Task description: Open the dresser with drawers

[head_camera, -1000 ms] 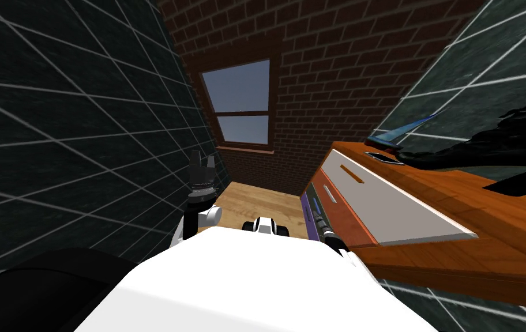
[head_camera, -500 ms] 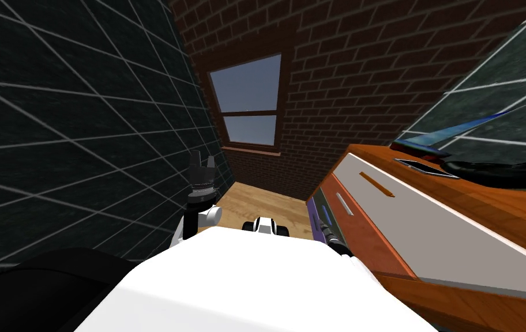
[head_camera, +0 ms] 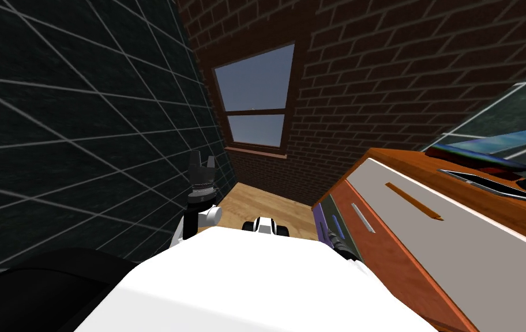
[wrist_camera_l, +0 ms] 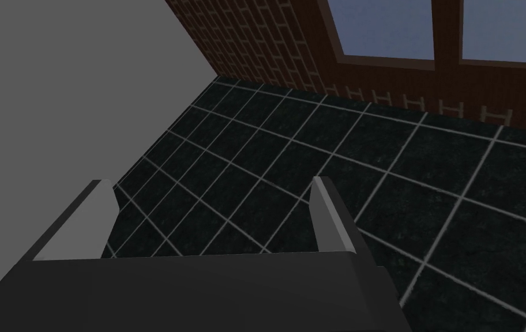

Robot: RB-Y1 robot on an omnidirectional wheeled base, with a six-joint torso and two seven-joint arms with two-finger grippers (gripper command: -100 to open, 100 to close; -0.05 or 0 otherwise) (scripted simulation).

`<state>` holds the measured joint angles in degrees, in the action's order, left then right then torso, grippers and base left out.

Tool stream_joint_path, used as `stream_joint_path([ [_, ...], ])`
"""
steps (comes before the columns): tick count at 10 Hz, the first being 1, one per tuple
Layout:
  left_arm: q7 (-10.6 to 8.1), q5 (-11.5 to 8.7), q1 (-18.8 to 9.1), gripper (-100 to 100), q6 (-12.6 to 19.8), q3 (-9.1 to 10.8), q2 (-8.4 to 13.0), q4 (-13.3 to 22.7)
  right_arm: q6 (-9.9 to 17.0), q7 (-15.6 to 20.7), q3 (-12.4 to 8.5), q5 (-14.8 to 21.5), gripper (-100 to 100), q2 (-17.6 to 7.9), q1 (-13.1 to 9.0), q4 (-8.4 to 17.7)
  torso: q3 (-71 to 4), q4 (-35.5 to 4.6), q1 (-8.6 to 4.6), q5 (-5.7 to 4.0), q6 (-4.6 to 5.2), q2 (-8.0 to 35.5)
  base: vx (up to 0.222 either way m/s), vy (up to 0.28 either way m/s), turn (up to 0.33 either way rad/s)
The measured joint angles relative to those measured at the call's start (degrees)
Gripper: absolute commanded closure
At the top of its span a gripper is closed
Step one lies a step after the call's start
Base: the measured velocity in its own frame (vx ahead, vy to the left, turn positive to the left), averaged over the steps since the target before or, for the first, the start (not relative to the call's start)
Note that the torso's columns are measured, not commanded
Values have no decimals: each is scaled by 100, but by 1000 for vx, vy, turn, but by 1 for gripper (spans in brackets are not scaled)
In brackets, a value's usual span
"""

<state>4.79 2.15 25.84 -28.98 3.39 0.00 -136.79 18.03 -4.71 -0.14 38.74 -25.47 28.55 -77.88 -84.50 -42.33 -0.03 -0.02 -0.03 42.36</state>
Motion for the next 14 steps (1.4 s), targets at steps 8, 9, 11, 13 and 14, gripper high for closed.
stream_joint_path([
  [8, 0, 0, 1, 0, 0, 0, 0, -1, 837, -193, -14, 590, -100, -283, -9, 1055, -9, 5, 5, 3, 5, -9, 106, 51, 62],
  [9, 0, 0, 1, 0, 0, 0, 0, -1, 923, -281, -40, 785, -100, -301, -98, 1315, -13, 6, 4, 2, 1, -19, 123, 35, 40],
  [11, 0, 0, 1, 0, 0, 1, 0, -1, 1091, -364, -48, 893, -100, -437, -171, 1740, -8, 4, -4, 0, 3, -9, 116, 28, 36],
  [13, 0, 0, 1, 0, 0, 0, 0, 0, 1278, -475, -43, 1108, -100, -482, -291, 2168, -4, 3, 7, 2, 3, -5, 105, 36, 27],
  [14, 0, 0, 1, 0, 0, 1, 0, -1, 1380, -460, -36, 1068, -100, -532, -286, 2214, -5, 3, 4, 3, 4, -2, 40, 12, -3],
])
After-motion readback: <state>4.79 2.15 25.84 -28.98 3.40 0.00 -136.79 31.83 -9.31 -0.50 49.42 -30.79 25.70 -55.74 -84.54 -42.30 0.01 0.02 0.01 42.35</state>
